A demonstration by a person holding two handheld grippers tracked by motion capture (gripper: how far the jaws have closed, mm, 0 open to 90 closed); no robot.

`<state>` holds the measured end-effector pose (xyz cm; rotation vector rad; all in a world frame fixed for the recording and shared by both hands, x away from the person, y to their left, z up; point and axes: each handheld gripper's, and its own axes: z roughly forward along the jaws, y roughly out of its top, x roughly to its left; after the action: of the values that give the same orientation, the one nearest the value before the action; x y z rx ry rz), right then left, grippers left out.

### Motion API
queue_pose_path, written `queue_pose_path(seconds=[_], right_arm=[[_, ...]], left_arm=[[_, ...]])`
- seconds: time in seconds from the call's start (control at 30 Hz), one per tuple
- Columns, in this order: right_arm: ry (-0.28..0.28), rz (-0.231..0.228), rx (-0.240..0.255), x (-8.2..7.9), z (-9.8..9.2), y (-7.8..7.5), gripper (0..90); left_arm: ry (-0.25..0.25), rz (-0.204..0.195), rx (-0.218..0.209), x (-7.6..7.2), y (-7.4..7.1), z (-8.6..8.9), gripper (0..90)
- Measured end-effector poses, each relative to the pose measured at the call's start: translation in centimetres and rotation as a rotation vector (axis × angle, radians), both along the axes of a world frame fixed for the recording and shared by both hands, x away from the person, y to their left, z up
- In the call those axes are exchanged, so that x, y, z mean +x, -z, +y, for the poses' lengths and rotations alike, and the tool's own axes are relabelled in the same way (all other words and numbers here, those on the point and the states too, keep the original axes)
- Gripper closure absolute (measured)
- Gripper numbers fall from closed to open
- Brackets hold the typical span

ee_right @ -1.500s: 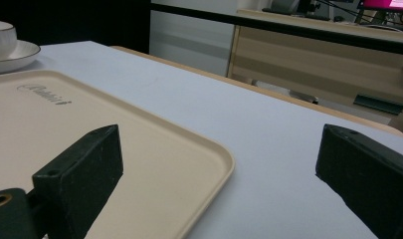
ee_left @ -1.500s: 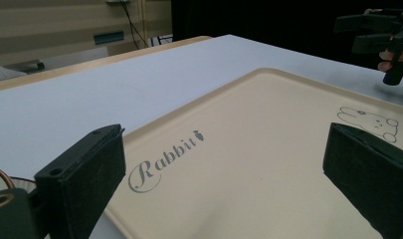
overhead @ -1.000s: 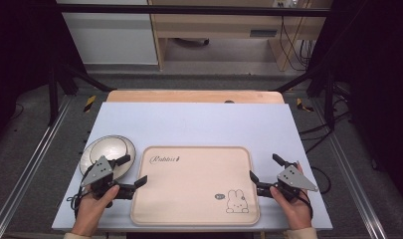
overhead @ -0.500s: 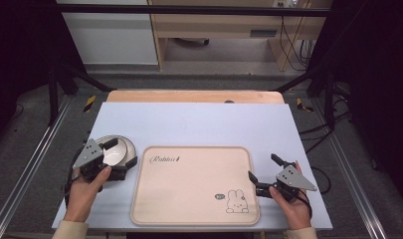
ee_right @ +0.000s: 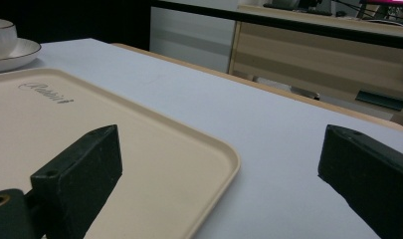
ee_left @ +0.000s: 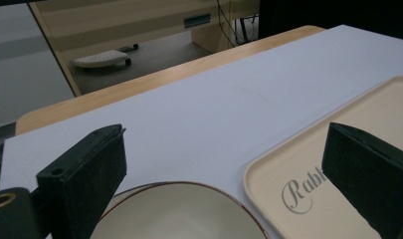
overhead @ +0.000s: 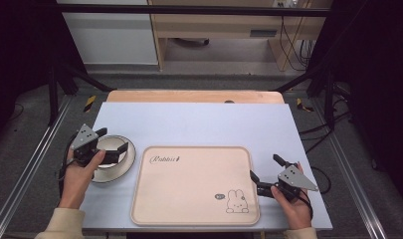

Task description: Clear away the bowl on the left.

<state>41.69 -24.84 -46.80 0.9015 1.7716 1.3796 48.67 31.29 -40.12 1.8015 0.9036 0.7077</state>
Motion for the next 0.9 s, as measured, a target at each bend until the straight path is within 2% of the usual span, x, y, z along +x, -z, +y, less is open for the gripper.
queue_pose_path(seconds=[0.1, 0.17, 0.3, 0.47, 0.63, 0.9], right_arm=[[-0.002, 0.001, -0.004, 0.0, 0.0, 0.0, 3.7], [-0.005, 0.006, -0.003, 0.0, 0.2, 0.1, 3.7], [-0.009, 0.007, -0.009, 0.0, 0.2, 0.1, 3.7], [-0.011, 0.015, -0.011, 0.0, 0.4, 0.2, 3.6], [-0.017, 0.012, -0.012, 0.1, 0.5, 0.2, 3.6], [-0.017, 0.012, -0.011, 0.0, 0.5, 0.2, 3.6]], left_arm=[[-0.015, -0.007, 0.009, -0.2, -0.1, 0.3, 3.8], [-0.046, -0.007, 0.027, -0.4, -0.3, 1.1, 4.1], [-0.068, 0.002, 0.016, -0.5, -0.3, 1.8, 4.2], [-0.126, 0.013, 0.021, -0.6, -0.2, 3.0, 7.4], [-0.192, 0.039, 0.005, -0.6, 0.3, 4.1, 7.6], [-0.248, 0.098, 0.027, -0.6, 1.2, 4.6, 8.0]])
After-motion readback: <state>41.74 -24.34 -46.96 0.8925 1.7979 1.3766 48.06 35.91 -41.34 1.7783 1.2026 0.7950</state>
